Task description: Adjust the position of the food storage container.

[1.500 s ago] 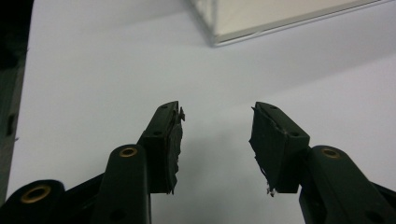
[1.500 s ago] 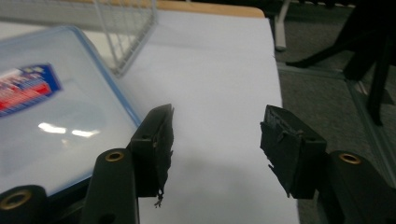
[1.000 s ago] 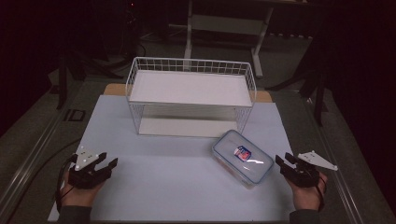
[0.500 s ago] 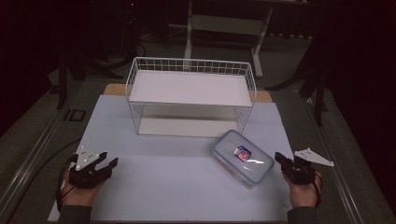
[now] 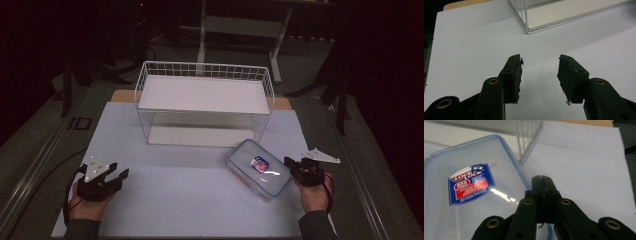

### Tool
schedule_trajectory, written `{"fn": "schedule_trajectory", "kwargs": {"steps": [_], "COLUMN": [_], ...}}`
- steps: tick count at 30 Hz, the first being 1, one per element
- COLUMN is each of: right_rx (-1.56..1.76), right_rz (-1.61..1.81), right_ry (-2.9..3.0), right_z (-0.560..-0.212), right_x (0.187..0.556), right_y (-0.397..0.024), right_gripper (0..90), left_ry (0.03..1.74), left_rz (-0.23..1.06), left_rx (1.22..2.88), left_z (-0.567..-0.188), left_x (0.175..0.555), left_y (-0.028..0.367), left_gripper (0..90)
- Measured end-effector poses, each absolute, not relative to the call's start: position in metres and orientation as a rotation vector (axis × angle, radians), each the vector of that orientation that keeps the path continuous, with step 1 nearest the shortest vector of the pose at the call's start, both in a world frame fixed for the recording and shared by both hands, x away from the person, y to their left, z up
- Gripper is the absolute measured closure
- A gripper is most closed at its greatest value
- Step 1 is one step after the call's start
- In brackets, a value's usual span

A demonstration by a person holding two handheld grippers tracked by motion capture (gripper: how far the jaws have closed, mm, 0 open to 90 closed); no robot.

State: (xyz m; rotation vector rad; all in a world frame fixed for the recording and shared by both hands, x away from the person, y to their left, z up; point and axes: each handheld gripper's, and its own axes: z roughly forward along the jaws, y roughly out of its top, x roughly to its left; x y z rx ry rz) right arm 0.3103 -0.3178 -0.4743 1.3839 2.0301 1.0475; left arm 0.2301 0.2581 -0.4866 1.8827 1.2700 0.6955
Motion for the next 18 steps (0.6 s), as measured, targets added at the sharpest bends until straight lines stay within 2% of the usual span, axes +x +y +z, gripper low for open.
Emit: {"fn": "schedule_trajectory", "kwargs": {"steps": [18], "right_rx": [1.426], "right_rz": [0.924], "right_ry": [2.039], "right_z": [-0.473], "right_x": [0.337], "right_y": [-0.293], "right_gripper": [90.0], "left_ry": [1.278], "left_rz": [0.702], "left_rx": [1.867], "left_z": [-0.486], "left_x": [0.229], "left_y": [0.260], "left_gripper": [53.1]}}
